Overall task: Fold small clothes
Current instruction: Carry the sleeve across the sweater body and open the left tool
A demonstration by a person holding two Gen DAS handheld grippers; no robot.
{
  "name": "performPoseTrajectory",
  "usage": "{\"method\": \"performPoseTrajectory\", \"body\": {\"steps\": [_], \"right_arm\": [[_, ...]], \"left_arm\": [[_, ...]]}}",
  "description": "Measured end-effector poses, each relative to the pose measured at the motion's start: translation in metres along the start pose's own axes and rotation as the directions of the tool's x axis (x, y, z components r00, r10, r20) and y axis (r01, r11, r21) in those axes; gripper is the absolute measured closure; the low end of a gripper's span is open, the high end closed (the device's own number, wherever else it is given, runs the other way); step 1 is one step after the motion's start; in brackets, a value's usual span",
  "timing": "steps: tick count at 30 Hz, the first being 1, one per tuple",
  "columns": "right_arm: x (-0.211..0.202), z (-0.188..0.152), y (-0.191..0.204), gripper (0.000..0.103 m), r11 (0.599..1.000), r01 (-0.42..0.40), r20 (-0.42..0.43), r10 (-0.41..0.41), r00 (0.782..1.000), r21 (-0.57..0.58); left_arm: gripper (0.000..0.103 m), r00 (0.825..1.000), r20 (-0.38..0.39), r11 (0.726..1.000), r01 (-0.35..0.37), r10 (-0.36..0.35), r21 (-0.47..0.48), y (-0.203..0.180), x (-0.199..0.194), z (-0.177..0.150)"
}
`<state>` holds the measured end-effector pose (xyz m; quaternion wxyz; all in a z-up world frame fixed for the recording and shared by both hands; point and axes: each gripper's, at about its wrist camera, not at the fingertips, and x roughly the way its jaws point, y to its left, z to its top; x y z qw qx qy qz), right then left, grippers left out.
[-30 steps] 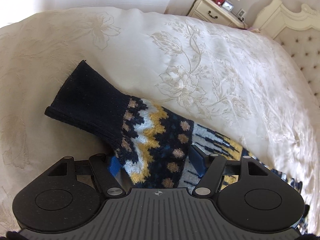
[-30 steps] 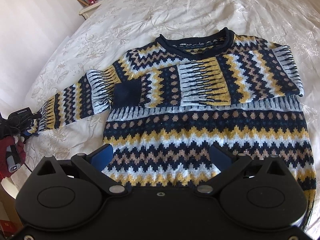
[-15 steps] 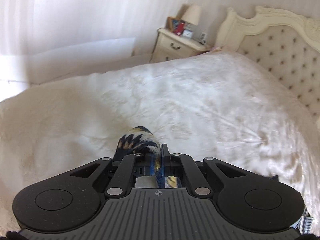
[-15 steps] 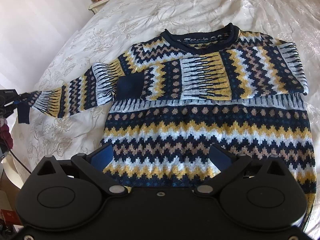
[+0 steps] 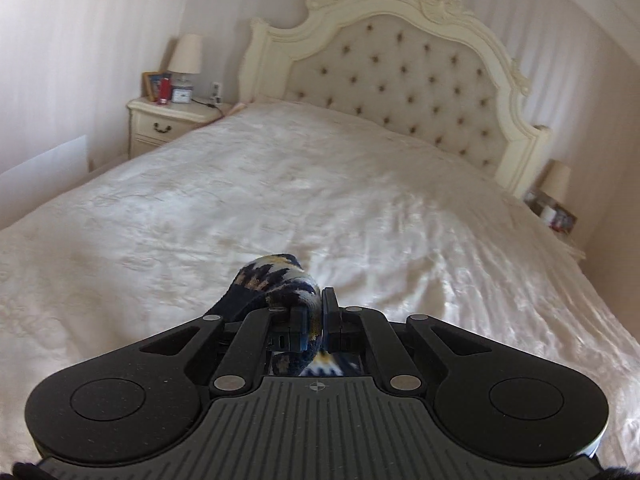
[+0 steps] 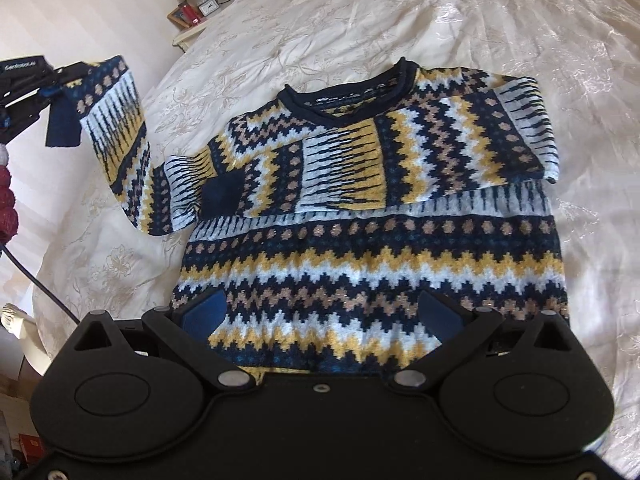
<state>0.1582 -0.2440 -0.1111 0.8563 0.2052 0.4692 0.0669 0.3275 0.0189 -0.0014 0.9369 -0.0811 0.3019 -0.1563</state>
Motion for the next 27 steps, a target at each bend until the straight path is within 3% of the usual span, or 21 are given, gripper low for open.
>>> {"method": "performPoseTrajectory", "body": {"steps": [5, 12, 17, 25, 27], "right_arm": [[-0.01, 0.001, -0.028, 0.001, 0.999, 0.015, 0.014, -0.016, 1.0, 0.038], [-0.019, 0.002, -0.061, 0.001, 0.996, 0.041, 0.02, -0.043, 0.999, 0.085], [-0.017, 0.004, -0.073, 0.001, 0.993, 0.051, 0.017, -0.053, 0.998, 0.106], [-0.003, 0.009, -0.072, 0.001, 0.992, 0.059, 0.011, -0.061, 0.998, 0.115], [0.001, 0.01, -0.069, 0.001, 0.992, 0.061, 0.01, -0.062, 0.998, 0.115]], "left_arm": [[0.097, 0.993, -0.093, 0.995, 0.081, -0.076, 0.05, -0.068, 0.043, -0.034], [0.094, 0.966, -0.239, 0.977, 0.139, -0.099, 0.159, -0.133, 0.082, -0.078], [0.064, 0.93, -0.331, 0.96, 0.223, -0.158, 0.167, -0.155, 0.09, -0.092], [0.036, 0.893, -0.383, 0.908, 0.343, -0.236, 0.24, -0.175, 0.088, -0.099], [0.033, 0.885, -0.397, 0.903, 0.355, -0.242, 0.241, -0.177, 0.093, -0.099]]}}
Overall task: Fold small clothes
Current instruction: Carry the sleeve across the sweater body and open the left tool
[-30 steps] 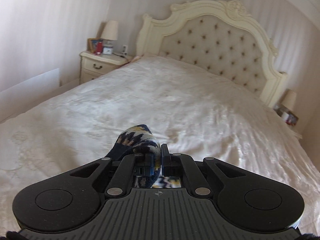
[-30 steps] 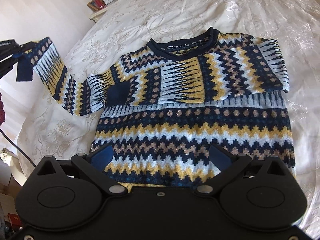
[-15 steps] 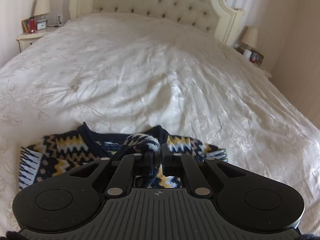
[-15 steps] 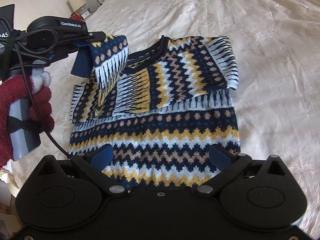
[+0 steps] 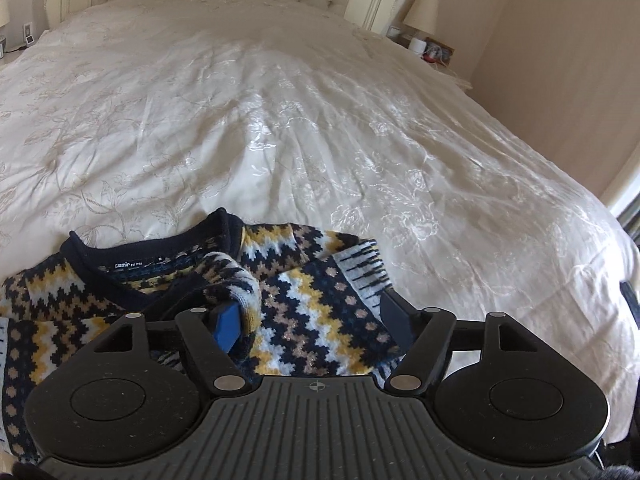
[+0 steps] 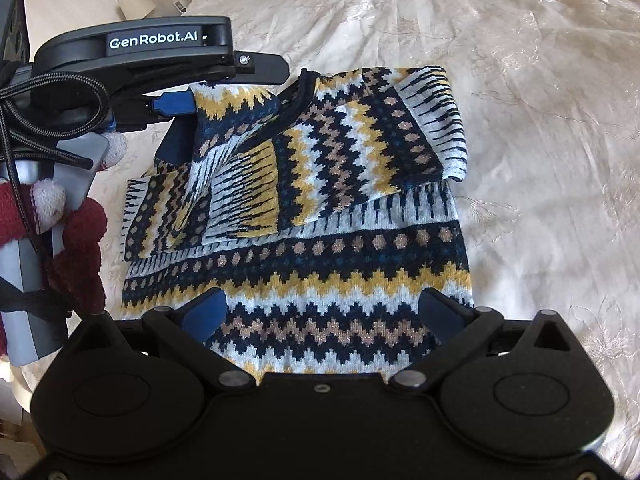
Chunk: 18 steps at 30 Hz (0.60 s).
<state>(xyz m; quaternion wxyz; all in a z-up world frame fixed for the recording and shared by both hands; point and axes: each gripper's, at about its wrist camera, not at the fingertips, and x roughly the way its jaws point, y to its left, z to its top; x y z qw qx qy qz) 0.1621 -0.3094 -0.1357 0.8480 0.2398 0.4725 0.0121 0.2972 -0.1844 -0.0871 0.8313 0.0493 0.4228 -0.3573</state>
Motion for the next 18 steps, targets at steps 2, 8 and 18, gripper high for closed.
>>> {"method": "performPoseTrajectory", "body": {"steps": [2, 8, 18], "right_arm": [[0.004, 0.0, 0.003, 0.001, 1.0, 0.005, -0.004, -0.005, 1.0, -0.003], [0.009, -0.001, 0.007, 0.001, 1.0, 0.015, -0.021, -0.016, 1.0, -0.011], [0.013, 0.003, 0.004, 0.001, 0.998, 0.055, -0.024, -0.056, 0.998, -0.015]], "left_arm": [[0.03, 0.999, -0.04, 1.0, 0.014, -0.014, 0.007, 0.0, 0.008, 0.003], [0.022, 0.956, -0.275, 0.993, 0.112, -0.102, 0.022, 0.002, 0.053, -0.001], [0.017, 0.917, -0.193, 0.916, 0.291, -0.349, -0.274, 0.071, 0.038, -0.031]]}}
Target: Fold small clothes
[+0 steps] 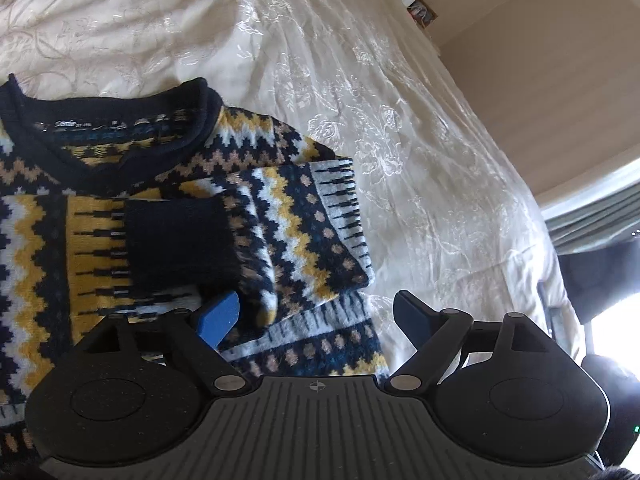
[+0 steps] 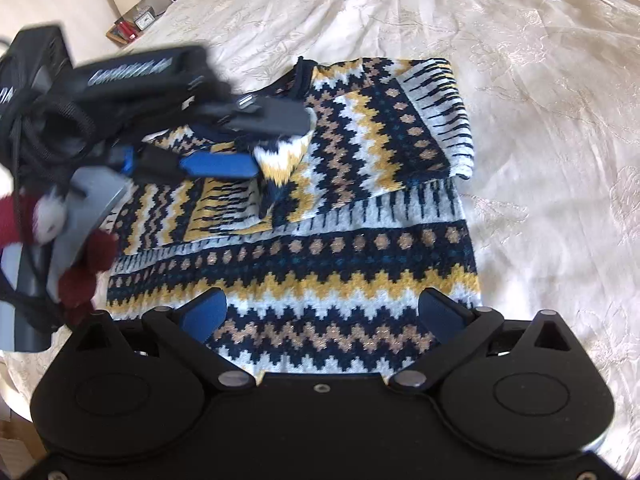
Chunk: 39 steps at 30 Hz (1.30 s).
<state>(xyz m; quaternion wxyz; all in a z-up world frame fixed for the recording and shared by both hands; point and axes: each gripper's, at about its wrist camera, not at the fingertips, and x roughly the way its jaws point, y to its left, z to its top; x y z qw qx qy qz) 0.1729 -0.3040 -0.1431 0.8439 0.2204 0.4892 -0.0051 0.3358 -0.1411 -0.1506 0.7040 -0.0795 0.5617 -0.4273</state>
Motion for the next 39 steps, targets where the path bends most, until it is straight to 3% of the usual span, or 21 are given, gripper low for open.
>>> {"method": "performPoseTrajectory", "body": {"steps": [3, 8, 14, 20, 24, 27, 31, 33, 35, 39], "right_arm": [[0.003, 0.007, -0.001, 0.001, 1.0, 0.026, 0.008, -0.026, 1.0, -0.01], [0.014, 0.027, 0.007, 0.001, 0.997, 0.038, 0.021, -0.037, 0.999, -0.066], [0.038, 0.049, 0.031, 0.001, 0.98, 0.047, 0.025, -0.043, 0.999, -0.194], [0.069, 0.062, 0.062, 0.001, 0.937, 0.066, 0.021, -0.063, 0.998, -0.343], [0.085, 0.068, 0.067, 0.002, 0.909, 0.131, 0.034, -0.128, 0.991, -0.396], [0.086, 0.078, 0.05, 0.004, 0.911, 0.221, 0.062, -0.213, 0.975, -0.349], [0.075, 0.088, 0.012, 0.004, 0.943, 0.277, 0.058, -0.271, 0.961, -0.184], [0.067, 0.088, -0.002, 0.005, 0.957, 0.254, 0.06, -0.247, 0.967, -0.141], [0.063, 0.085, -0.008, 0.014, 0.965, 0.229, 0.066, -0.222, 0.973, -0.13], [0.064, 0.08, -0.017, 0.017, 0.984, 0.151, 0.048, -0.147, 0.988, -0.097]], "left_arm": [[0.016, 1.0, 0.026, 1.0, 0.004, -0.003, -0.025, 0.013, -0.01, -0.007], [0.015, 0.991, 0.136, 0.997, 0.028, -0.018, -0.071, 0.03, -0.041, -0.021], [0.015, 0.97, 0.196, 0.985, -0.122, 0.145, -0.125, 0.056, -0.074, -0.041], [0.015, 0.931, 0.165, 0.935, -0.292, 0.327, -0.202, 0.089, -0.083, -0.045], [0.015, 0.913, 0.132, 0.904, -0.346, 0.386, -0.249, 0.108, -0.081, -0.047], [0.015, 0.915, 0.118, 0.899, -0.345, 0.387, -0.268, 0.116, -0.081, -0.051], [0.015, 0.913, 0.119, 0.9, -0.351, 0.39, -0.259, 0.115, -0.08, -0.052], [0.015, 0.911, 0.119, 0.899, -0.355, 0.394, -0.256, 0.114, -0.08, -0.051], [0.015, 0.91, 0.124, 0.899, -0.355, 0.395, -0.258, 0.113, -0.081, -0.052], [0.015, 0.909, 0.123, 0.897, -0.359, 0.399, -0.257, 0.112, -0.081, -0.052]]}}
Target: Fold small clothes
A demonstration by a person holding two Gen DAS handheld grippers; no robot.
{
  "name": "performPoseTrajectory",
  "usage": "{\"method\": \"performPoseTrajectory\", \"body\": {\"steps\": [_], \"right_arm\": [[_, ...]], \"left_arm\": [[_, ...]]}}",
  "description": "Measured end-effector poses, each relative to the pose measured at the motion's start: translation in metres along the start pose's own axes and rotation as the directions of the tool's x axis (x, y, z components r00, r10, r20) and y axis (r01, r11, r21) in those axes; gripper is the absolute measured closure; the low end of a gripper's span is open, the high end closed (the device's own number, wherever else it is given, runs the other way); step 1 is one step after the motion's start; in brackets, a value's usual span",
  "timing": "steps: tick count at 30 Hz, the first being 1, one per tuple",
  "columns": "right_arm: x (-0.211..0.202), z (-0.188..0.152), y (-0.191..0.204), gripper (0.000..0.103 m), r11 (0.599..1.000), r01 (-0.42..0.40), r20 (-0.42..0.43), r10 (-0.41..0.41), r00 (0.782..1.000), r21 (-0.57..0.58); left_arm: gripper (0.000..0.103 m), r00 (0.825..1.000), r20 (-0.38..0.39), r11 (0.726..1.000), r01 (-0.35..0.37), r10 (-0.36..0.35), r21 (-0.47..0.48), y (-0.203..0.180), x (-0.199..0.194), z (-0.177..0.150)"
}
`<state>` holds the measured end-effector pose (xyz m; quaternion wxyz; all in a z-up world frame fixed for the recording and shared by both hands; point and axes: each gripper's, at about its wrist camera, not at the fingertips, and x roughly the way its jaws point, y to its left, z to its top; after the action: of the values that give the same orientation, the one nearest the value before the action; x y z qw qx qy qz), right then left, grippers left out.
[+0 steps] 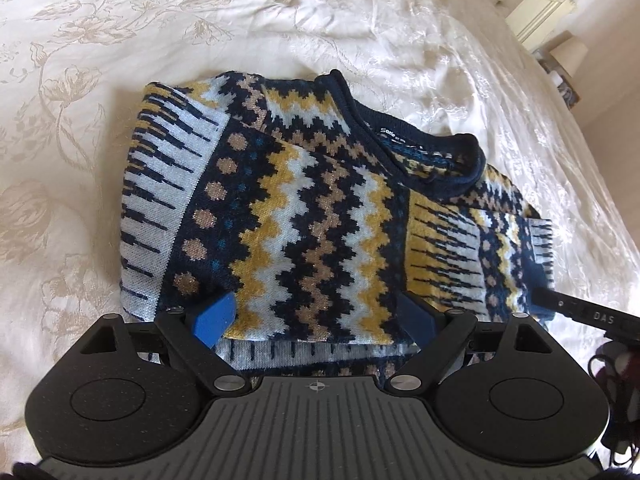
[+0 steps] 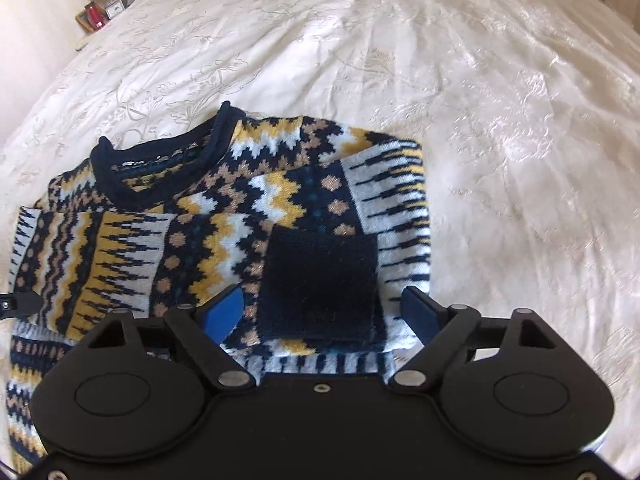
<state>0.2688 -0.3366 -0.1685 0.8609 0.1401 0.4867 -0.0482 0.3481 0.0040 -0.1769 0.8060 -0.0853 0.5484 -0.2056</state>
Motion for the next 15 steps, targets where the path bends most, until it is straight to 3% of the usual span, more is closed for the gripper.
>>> {"method": "performPoseTrajectory", "body": {"steps": [9, 12, 15], "right_arm": [[0.01, 0.006, -0.019, 0.019, 0.993, -0.038, -0.002, 0.039, 0.999, 0.111], [0.015, 0.01, -0.02, 0.032, 0.995, -0.03, -0.013, 0.031, 0.999, 0.098], [0.013, 0.012, -0.021, 0.059, 0.994, -0.043, -0.007, 0.043, 0.999, 0.097]], "left_arm": [[0.015, 0.999, 0.027, 0.999, -0.027, 0.026, 0.033, 0.0, -0.013, -0.001], [0.015, 0.999, 0.033, 0.999, -0.035, 0.034, 0.033, 0.001, -0.015, -0.001], [0.015, 0.998, 0.046, 0.998, -0.045, 0.043, 0.033, 0.001, -0.018, 0.0]]}}
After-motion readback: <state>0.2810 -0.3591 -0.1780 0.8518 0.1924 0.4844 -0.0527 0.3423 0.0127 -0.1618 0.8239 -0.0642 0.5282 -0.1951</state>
